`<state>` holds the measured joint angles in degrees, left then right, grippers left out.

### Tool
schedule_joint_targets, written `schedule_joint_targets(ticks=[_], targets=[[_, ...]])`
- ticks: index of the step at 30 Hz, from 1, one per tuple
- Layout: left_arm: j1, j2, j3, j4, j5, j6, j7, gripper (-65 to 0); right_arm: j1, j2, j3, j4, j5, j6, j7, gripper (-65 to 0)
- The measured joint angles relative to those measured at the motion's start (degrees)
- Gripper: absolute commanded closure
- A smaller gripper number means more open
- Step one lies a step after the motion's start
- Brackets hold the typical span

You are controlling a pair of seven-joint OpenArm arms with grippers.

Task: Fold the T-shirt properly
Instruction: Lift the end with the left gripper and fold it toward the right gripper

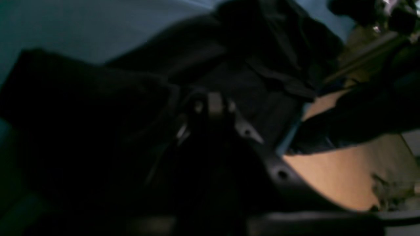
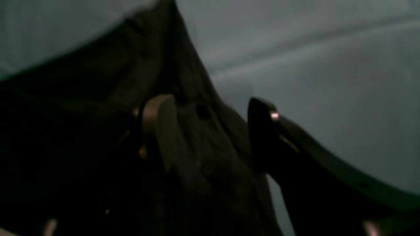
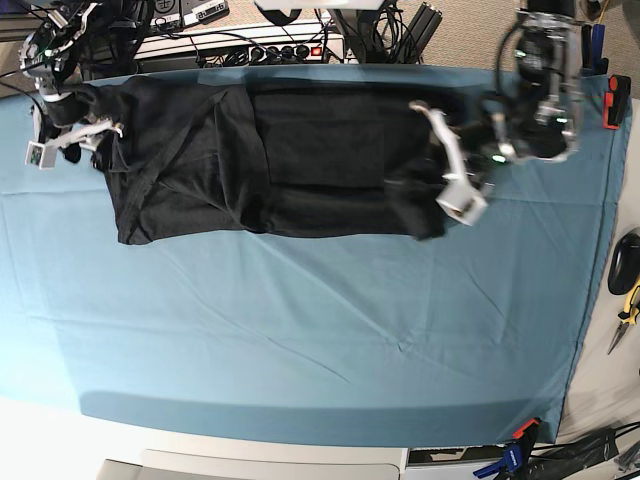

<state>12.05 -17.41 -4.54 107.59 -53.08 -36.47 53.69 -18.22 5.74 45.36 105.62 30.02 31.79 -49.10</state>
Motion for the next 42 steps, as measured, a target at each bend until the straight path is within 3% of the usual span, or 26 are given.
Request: schedule_joint_targets(ticks=[6,12,17,25,26,30,32,39,40,42], targets=[[-1.6,3.5,7.7,-0.1,8.5,3.0,-3.4,0.0,0.1,0.0,0.0,0.0,-0.1,0.2,0.1,-34.8],[-4.3,6.4,12.5,-1.8,11.5,3.5,-5.4,0.0,0.2,0.0,0.0,0.0,-0.1,0.2,0.0,-34.8],[-6.0,8.8,14.2,-4.9,12.4,4.1,-5.8,0.0,0.2,0.0,0.0,0.0,-0.1,0.2,0.0,-34.8],[-6.4,8.7,14.2,-6.0,12.4,4.1,-5.7,0.0,0.1,0.0,0.0,0.0,-0.1,0.2,0.1,-34.8],[-6.4,8.7,14.2,-6.0,12.6,4.1,-5.7,-1.8,0.1,0.0,0.0,0.0,-0.1,0.2,0.1,-34.8],[-6.4,8.7,14.2,-6.0,12.6,3.4,-5.8,-23.3,0.1,0.0,0.0,0.0,-0.1,0.3,0.1,-34.8],[-6.4,8.7,14.2,-6.0,12.6,3.4,-5.8,-26.2,0.1,0.0,0.0,0.0,-0.1,0.2,0.1,-34.8],[-6.4,9.2,14.2,-6.0,12.6,3.4,-6.0,-25.5,0.1,0.0,0.0,0.0,-0.1,0.3,0.1,-34.8],[-6.4,9.2,14.2,-6.0,12.6,3.4,-6.0,-22.3,0.1,0.0,0.0,0.0,-0.1,0.2,0.1,-34.8],[-6.5,8.9,14.2,-6.0,13.2,3.4,-6.0,-7.2,0.1,0.0,0.0,0.0,-0.1,0.3,0.0,-34.8]])
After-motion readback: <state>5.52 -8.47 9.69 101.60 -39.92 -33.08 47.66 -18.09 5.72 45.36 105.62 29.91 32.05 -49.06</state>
